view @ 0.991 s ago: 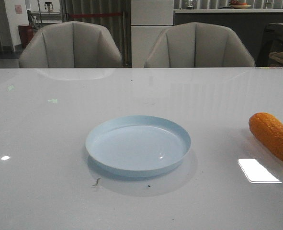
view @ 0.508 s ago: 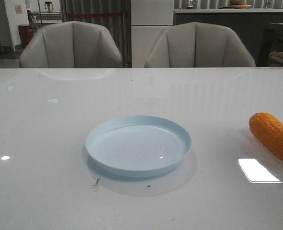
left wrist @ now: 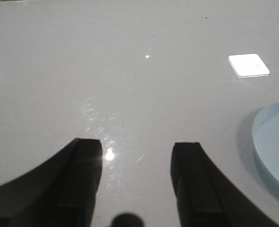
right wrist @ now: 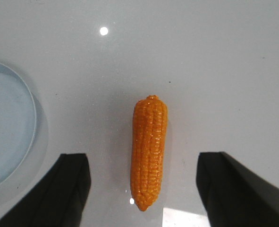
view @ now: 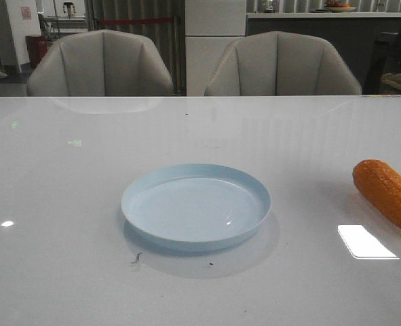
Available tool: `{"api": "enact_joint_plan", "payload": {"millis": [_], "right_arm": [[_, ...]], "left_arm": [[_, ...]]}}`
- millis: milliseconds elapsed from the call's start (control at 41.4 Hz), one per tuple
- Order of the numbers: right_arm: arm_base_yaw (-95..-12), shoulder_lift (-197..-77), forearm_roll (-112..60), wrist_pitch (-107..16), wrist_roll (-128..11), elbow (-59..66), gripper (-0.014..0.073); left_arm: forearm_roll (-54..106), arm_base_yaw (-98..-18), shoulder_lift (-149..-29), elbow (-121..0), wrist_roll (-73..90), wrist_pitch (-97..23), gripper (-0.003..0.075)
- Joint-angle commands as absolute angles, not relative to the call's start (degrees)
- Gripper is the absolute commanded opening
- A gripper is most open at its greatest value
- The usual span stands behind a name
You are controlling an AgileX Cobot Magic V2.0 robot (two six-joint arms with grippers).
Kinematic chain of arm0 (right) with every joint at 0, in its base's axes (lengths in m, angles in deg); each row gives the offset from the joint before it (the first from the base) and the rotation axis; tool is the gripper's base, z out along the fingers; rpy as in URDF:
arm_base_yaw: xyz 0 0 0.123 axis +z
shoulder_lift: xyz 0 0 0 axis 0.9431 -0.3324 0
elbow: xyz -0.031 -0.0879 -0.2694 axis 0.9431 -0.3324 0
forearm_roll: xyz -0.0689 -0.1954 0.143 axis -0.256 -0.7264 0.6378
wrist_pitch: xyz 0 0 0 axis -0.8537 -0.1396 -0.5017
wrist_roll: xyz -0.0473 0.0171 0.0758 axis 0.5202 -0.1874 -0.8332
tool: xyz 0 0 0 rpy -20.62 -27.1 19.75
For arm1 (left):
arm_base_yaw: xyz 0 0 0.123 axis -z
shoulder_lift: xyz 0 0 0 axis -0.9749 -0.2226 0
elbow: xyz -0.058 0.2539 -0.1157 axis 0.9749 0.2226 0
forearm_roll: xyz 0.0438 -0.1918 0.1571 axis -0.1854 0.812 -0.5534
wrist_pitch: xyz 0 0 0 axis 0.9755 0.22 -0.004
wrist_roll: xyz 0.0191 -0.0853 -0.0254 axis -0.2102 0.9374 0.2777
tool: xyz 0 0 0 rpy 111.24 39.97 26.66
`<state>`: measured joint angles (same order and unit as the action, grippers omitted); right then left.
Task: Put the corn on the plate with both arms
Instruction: 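Lower the right gripper over the corn cob and close on it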
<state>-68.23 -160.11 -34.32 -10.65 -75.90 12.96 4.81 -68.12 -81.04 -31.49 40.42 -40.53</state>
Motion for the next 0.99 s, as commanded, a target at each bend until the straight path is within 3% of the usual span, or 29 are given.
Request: {"api": "enact_joint_plan", "payload": {"millis": [0, 242, 967], "right_arm": [[-68.51, -164.74, -34.12, -7.30, -75.94, 20.66, 0.0582], [-68.51, -176.63, -35.11, 3.09, -75.94, 30.04, 0.0582], [-68.51, -189.00, -36.44, 1.15, -76.20, 30.40, 0.0582]], "left_arm": [[5.40, -67.42, -80.52, -33.11, 41.11, -44.88, 0.0401], [5.40, -67.42, -80.52, -33.11, 41.11, -44.01, 0.0401], [5.41, -67.42, -80.52, -33.11, 41.11, -42.34, 0.0401]]}}
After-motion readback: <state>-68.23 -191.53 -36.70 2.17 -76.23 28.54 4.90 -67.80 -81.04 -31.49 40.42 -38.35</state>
